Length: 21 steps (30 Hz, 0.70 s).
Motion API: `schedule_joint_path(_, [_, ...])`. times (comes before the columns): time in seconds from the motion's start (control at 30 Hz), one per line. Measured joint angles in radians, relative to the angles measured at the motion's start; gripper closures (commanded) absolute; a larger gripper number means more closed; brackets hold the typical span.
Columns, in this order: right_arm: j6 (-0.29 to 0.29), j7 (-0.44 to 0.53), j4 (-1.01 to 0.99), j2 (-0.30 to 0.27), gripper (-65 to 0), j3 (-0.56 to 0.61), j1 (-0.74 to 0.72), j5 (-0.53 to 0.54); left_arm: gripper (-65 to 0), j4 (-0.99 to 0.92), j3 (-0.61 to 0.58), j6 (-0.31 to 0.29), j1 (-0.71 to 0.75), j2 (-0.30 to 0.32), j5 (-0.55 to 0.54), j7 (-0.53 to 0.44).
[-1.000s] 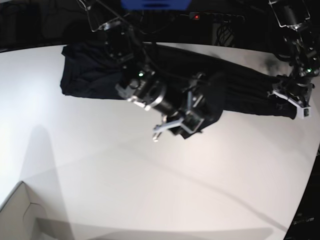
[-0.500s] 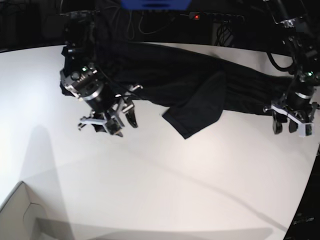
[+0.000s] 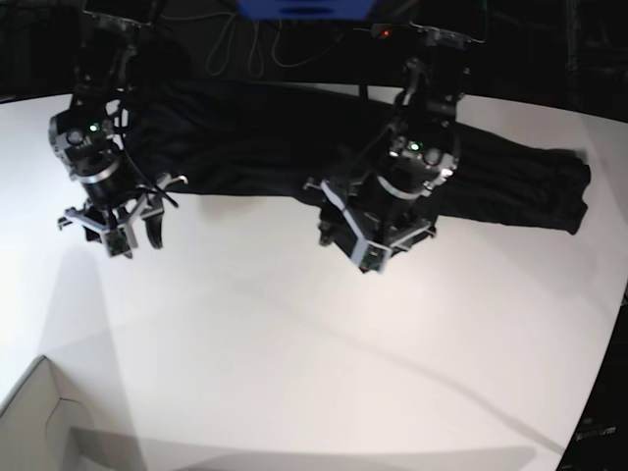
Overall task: Layout the t-shirt on the table in an organized manner, then fold the t-shirt properly
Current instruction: 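Release the sleeve and move both grippers to the folded shirt ends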
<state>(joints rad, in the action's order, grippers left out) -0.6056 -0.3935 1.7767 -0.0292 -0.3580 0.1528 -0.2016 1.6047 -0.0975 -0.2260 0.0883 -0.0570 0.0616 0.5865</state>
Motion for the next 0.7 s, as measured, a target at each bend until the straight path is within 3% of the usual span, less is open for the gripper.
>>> schedule_joint_path(0.13, [0.000,-0.005,-0.001,-0.002,-27.1,-0.033,0.009,-0.002,-33.7,-0.075,0.004,0.021,-0.004,-0.026,0.029,0.005])
schedule_joint_path(0.7, [-0.002,-0.002,-0.002,-0.001,-27.1,-0.058,0.020,0.000,-33.2,-0.281,0.001,0.023,-0.109,-0.029,0.028,-0.041])
